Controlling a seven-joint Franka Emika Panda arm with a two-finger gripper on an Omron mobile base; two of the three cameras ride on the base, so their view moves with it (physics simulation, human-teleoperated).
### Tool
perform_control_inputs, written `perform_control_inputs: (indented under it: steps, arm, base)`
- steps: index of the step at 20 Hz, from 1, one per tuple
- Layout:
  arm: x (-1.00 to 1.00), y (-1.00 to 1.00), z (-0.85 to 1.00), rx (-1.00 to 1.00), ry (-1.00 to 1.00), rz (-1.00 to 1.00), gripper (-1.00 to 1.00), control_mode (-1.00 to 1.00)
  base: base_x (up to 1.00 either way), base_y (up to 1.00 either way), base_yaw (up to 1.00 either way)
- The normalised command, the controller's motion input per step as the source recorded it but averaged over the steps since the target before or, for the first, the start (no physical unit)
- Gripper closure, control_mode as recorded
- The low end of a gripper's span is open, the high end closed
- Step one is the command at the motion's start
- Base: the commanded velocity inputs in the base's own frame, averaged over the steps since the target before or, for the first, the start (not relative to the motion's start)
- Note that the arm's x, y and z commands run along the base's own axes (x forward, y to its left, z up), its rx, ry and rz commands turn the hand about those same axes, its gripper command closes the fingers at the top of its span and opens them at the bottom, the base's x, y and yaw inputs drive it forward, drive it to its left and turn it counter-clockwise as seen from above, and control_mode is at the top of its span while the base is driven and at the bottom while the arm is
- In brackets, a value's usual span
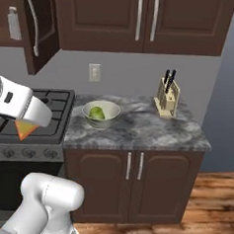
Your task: Pick the cheese from the fridge and the cheese grater from the cabinet and place them next to the salad bowl.
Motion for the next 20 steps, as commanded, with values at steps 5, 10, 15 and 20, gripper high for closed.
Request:
perform_control_inputs:
  steps: [5,10,15,20]
  arm:
    - [0.00,0.00,0.00,0.00,0.00,0.00,1.00,1.00]
    - [0.00,0.00,0.00,0.00,0.00,0.00,1.00,1.00]
    - [0.00,0.00,0.00,0.00,0.00,0.00,1.00,1.00]
    - [0.00,0.00,0.00,0.00,0.00,0.00,1.00,1.00]
  base:
    - [0.52,-0.65,0.26]
    - [0.80,-0.57,0.38]
    - [0.48,-0.16,0.17]
    - [0.42,-0.07,0.06]
